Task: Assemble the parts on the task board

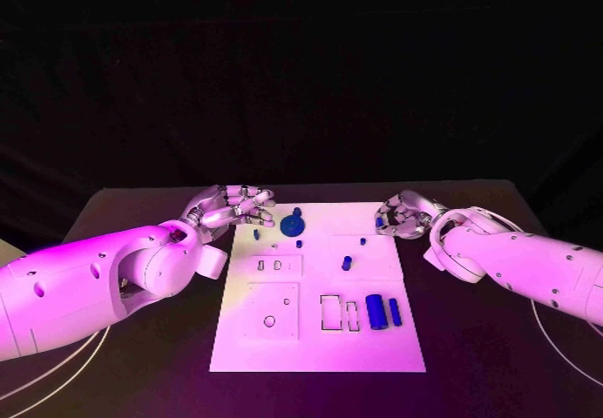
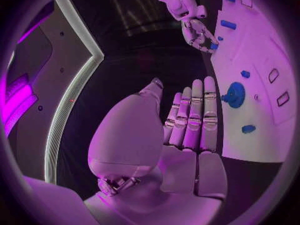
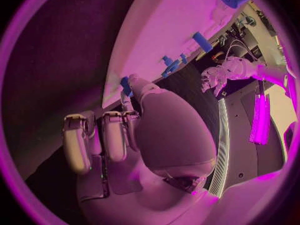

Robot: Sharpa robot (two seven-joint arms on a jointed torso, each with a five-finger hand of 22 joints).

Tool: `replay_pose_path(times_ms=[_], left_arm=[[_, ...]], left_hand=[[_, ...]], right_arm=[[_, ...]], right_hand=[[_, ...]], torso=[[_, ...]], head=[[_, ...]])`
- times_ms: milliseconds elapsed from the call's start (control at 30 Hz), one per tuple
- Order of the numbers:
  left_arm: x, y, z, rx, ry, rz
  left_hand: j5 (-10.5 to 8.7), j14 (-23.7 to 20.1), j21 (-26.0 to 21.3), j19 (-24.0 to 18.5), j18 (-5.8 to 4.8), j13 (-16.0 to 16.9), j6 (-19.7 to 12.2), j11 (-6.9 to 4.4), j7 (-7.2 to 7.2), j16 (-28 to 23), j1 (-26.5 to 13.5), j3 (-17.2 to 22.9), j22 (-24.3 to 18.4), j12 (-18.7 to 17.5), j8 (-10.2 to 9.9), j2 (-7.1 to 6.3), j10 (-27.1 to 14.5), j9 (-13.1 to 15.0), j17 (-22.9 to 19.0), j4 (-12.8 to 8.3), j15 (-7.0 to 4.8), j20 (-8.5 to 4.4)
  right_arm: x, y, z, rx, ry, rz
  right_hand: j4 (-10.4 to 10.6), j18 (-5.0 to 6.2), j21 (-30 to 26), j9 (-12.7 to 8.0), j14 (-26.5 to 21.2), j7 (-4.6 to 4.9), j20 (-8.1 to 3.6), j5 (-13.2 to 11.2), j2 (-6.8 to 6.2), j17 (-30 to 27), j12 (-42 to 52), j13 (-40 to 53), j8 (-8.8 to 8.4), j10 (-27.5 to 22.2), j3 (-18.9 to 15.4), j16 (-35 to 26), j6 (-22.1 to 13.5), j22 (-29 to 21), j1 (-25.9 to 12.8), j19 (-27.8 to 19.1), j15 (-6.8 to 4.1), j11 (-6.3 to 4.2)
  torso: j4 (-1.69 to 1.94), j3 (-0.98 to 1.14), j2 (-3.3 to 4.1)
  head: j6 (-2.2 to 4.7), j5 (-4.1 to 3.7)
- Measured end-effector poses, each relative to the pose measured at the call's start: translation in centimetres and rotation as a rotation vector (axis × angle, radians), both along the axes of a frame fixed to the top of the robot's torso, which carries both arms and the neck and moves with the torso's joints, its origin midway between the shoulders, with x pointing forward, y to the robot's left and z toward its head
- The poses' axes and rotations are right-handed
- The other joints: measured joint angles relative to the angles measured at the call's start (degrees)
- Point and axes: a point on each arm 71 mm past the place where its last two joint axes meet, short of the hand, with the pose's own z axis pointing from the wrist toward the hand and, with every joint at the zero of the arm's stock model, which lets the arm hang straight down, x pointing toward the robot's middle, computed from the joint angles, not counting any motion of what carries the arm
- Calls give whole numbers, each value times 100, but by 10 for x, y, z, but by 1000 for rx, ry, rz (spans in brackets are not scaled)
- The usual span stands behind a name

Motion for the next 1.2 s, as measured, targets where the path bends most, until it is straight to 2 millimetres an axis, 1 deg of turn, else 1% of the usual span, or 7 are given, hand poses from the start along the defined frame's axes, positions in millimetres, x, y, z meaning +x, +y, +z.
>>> replay_pose_path(times_ms=[433, 567, 667, 867, 967, 1033, 1200], left_arm=[[0, 1, 0, 1, 1, 2], [0, 1, 0, 2, 1, 3], [0, 2, 0, 2, 1, 3], [1, 2, 0, 3, 1, 5], [1, 3, -1, 4, 1, 7], [2, 3, -1, 4, 0, 8], [3, 3, -1, 5, 0, 10]], left_hand=[[0, 0, 0, 0, 0, 0, 0, 0, 0, 0, 0, 0, 0, 0, 0, 0, 0, -1, 0, 0, 0, 0], [0, 0, 0, 0, 0, -1, 0, 0, 0, 0, 0, 0, 1, 0, 0, 0, 0, -1, -1, 0, 0, 0], [0, 0, 0, 0, 0, -1, 0, 0, 0, 0, 0, 0, 1, 0, 0, 0, 0, -1, -1, 0, 0, 0], [0, 0, 0, 0, 0, -1, 0, 0, 0, 0, 0, 0, 1, 0, 0, 0, 0, -2, -1, 0, 0, 0], [0, 0, -22, 0, 0, 5, 0, 0, 0, -29, 0, 0, -9, 0, 0, 0, 0, 9, 15, 0, 0, 0], [0, 0, -22, 0, 0, 5, 0, 0, 0, -29, 0, 0, -9, 0, 0, 0, 0, 9, 15, 0, 0, 0], [0, 0, -22, 0, 0, 6, 0, 0, 0, -29, 0, 0, -9, 0, 0, 0, 0, 14, 22, 0, 0, 0]], right_arm=[[0, 2, 0, -3, 0, 5], [0, 1, 0, -3, -3, 4], [0, 2, 0, -2, -8, 2], [-3, 3, 3, 9, -30, -8], [-1, 3, 11, 15, -46, -23], [0, 5, 19, 22, -59, -33], [-3, 21, 38, 48, -69, -32]], right_hand=[[-52, -1, 0, 28, -23, -131, -127, -2, 69, -1, 0, 0, 199, -20, 375, -23, 312, -1, -70, 1, -140, -125], [-59, 0, 0, 68, -12, -146, -138, -12, 101, -1, 0, 0, 254, -20, 414, -23, 343, -1, -103, -10, -153, -125], [-43, -1, 0, 75, -12, -183, -167, -17, 89, 2, 20, 0, 292, -15, 442, -23, 381, -1, -156, 1, -170, -160], [-44, 0, 0, 79, -21, -185, -167, 5, 118, 4, 22, 0, 304, -20, 492, -54, 382, 4, -199, 1, -179, -165], [-72, 0, 0, 79, -21, -185, -167, 5, 118, 4, 22, 0, 335, 1, 522, -54, 381, 4, -200, 1, -179, -185], [-72, 0, 0, 79, -21, -185, -167, 5, 118, 3, 22, 0, 336, 1, 522, -54, 381, 4, -200, 1, -179, -185], [-65, 0, 0, 80, -21, -185, -167, 4, 108, 3, 22, 0, 358, 1, 530, -54, 380, 3, -227, 1, -178, -185]], torso=[[-9, 7, -1], [-10, 6, 0], [-10, 6, 0], [-12, 8, -1], [-9, 6, -5], [-8, -1, -12], [-10, -19, -35]], head=[[10, 8], [4, 8], [-1, 8], [-3, -4], [11, -19], [16, -23], [8, -18]])
